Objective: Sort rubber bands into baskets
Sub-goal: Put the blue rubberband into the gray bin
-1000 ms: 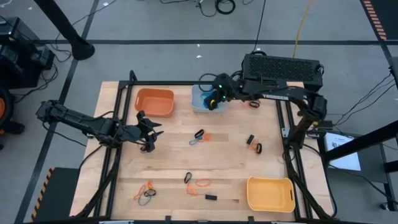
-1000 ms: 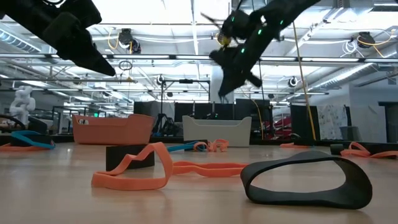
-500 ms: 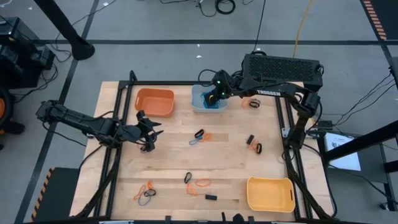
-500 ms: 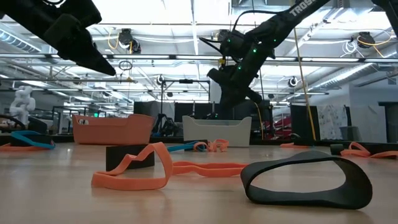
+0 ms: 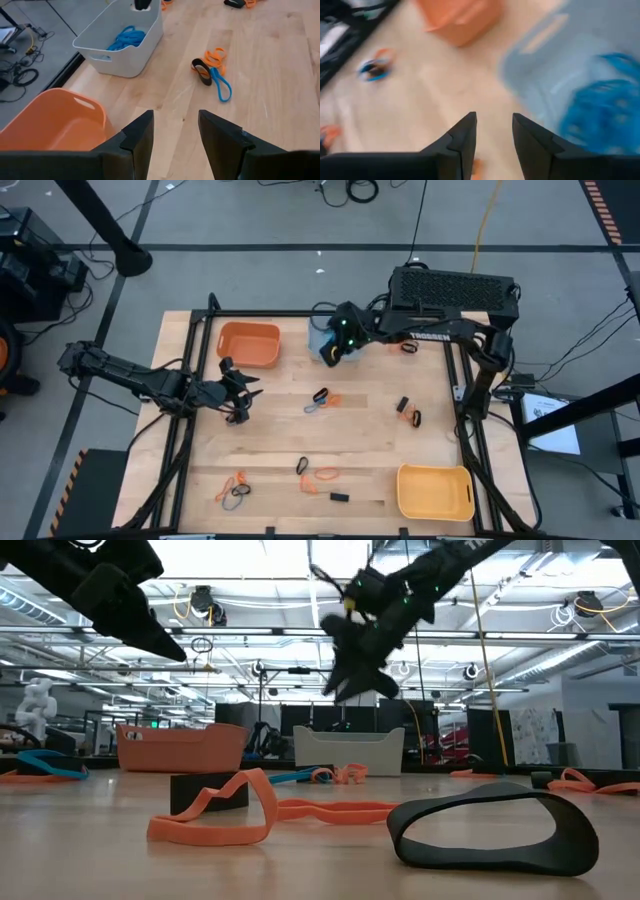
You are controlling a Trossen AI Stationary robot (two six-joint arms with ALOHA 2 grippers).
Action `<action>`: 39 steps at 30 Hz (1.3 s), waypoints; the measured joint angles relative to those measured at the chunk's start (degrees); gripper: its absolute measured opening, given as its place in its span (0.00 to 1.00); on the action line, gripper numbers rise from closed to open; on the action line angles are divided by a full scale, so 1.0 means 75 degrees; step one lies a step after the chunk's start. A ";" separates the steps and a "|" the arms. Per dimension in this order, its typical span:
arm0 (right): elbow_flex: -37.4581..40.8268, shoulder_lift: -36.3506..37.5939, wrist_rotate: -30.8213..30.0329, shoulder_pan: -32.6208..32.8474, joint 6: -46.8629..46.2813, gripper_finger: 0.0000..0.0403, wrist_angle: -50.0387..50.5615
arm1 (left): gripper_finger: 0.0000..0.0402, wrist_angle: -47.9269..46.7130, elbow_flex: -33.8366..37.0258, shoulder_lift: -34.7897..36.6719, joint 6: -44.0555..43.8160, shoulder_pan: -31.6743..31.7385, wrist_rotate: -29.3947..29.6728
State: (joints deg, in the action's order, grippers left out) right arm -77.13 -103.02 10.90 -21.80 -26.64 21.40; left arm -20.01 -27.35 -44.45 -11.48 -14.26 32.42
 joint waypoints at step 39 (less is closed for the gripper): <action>-0.0395 -0.2556 -0.2183 0.2718 0.3687 0.29 -0.1005 | 0.41 0.0201 0.0000 -0.0073 -0.0170 -0.0017 -0.0751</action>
State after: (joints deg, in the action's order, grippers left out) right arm -80.10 -122.20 -5.47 -1.41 1.02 13.87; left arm -18.51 -27.36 -44.99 -12.75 -14.39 26.79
